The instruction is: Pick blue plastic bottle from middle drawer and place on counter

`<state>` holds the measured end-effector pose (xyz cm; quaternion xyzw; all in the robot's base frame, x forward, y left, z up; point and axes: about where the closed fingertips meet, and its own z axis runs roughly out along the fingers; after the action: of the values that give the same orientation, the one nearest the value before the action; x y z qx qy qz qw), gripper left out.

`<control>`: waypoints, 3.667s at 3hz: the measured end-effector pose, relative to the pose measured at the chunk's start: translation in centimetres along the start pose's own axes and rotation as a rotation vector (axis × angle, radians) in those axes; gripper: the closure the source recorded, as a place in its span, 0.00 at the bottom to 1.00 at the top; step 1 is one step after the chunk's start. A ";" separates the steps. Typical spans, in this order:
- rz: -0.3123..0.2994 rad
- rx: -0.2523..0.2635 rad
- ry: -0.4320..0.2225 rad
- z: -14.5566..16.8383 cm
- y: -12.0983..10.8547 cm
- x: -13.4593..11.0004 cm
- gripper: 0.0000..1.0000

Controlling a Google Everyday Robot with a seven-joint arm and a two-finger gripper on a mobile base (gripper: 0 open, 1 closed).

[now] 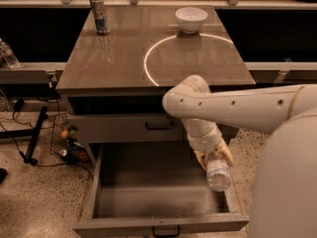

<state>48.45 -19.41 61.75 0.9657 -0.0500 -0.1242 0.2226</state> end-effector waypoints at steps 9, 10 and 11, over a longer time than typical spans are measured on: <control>0.117 0.395 0.570 -31.9 10.0 11.1 1.00; 0.069 0.507 0.529 -31.3 7.1 13.4 1.00; 0.029 0.579 0.497 -30.6 4.8 14.5 1.00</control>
Offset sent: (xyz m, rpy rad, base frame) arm -0.0168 -0.0897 0.1737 -0.1102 -0.2272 -0.1666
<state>70.28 -13.15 87.39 0.9885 -0.0411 0.1360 -0.0522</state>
